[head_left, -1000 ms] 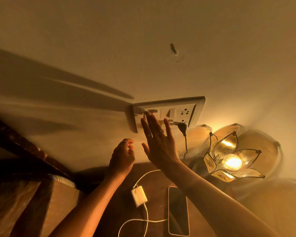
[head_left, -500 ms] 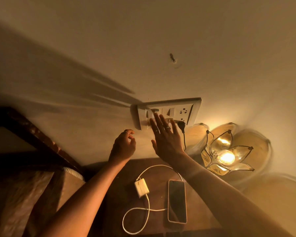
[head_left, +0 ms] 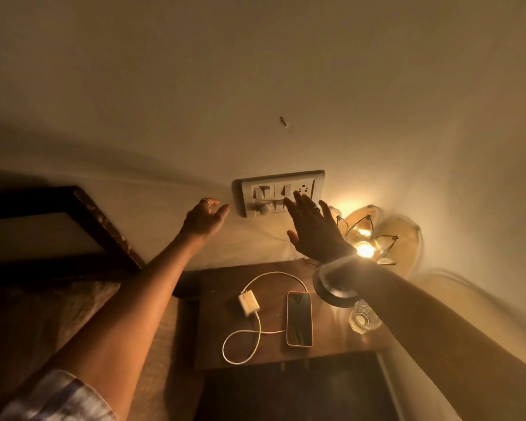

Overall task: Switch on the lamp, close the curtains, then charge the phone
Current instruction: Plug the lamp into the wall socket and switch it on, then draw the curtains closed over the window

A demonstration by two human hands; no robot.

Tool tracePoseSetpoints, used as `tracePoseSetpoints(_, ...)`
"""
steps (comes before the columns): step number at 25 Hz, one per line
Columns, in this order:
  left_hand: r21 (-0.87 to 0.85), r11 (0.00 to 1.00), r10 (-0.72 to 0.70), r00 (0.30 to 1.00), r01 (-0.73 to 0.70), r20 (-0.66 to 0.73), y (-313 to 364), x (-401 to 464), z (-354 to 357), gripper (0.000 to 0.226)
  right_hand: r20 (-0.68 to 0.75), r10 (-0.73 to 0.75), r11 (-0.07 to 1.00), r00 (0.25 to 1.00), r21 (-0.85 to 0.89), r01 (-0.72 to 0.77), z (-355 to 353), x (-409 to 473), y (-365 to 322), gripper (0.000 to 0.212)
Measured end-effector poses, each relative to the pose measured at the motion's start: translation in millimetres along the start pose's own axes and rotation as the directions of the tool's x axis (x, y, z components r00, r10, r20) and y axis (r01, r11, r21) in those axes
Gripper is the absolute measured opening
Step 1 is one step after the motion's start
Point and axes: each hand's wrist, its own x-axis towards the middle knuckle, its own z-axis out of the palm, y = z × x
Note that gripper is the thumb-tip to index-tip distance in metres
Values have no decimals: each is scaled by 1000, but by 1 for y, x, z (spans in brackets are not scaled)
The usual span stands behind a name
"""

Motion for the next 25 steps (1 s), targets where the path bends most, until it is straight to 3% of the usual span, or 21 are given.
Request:
tracePoseSetpoints(7,-150,987,-70,991,53,-111,10,-88,-49,56,197,-102,988,975,131,77,-69,-39,-6,70)
tracePoseSetpoints(10,-233,964,-168,969,124,-180,4,-140,-63,60,191,-158,974,969,192,121,-88,-65,-10,67)
tracePoseSetpoints(17,-361,923,-286,865,133,-413,-11,-285,-88,56,165,-379,906,911,266,329,-137,-131,-69,62)
tracePoseSetpoints(20,-363,918,-337,795,158,-505,-28,-359,-116,57,162,-501,853,850,261,453,-160,-152,-126,61)
tracePoseSetpoints(25,-388,893,-439,624,226,-646,-72,-500,-165,61,111,-725,685,679,214,697,-194,-216,-242,58)
